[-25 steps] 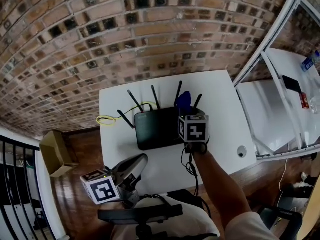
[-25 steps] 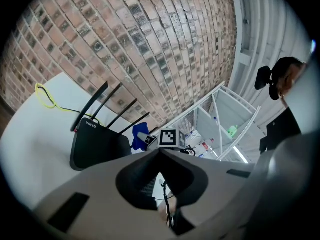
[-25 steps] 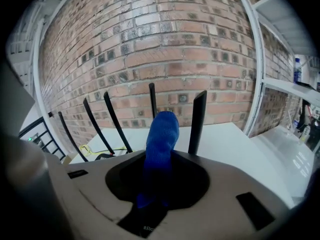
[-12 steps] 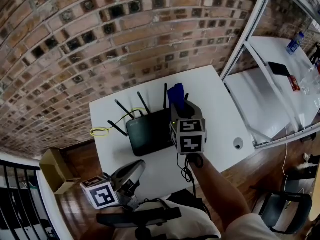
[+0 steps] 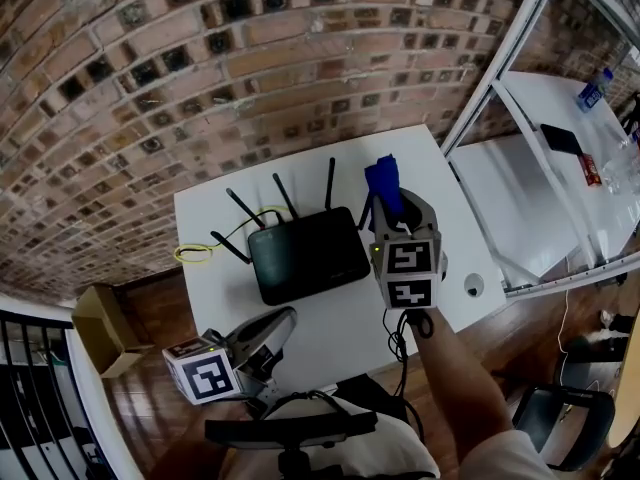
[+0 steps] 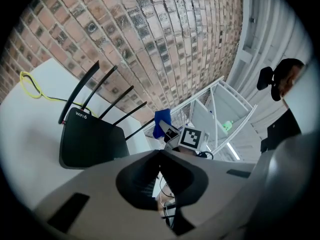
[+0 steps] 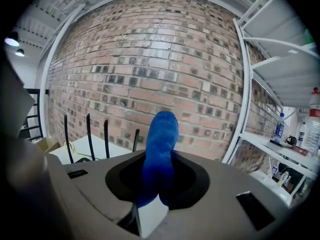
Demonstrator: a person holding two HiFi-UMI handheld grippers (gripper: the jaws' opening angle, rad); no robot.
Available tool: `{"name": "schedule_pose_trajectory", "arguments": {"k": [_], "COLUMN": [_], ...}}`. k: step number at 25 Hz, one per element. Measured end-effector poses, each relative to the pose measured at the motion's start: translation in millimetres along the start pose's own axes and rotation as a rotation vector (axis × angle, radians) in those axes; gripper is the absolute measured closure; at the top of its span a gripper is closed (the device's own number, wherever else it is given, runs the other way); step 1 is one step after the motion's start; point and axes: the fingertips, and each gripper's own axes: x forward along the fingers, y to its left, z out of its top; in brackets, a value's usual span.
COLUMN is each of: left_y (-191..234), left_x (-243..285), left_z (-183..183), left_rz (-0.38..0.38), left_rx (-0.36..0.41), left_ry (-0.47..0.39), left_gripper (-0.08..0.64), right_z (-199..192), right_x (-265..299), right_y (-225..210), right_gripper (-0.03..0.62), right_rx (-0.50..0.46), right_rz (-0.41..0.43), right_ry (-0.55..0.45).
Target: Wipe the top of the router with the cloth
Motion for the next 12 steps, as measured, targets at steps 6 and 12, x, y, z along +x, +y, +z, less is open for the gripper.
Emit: {"name": "schedule_pose_trajectory", "arguments": {"k": [6, 12], "left_y": [2.8, 11.9], "left_x": [7.6, 8.5], "left_z": [-1.4, -2.3], "left_rz": [0.013, 0.054], "left_rx": [-0.020, -0.032], "left_ry": [-0.015, -0.034], "left_gripper": [0.541, 0.541], "right_z": [-51.6, -86.5], "right_x": [15.6, 32.1], "right_y": [5.2, 13.5], "right_gripper": [0.488, 0.488], "right_rx": [0.001, 0.015], "right_rz": [0.039, 0.085], "right_ry": [0.099, 0.165]}}
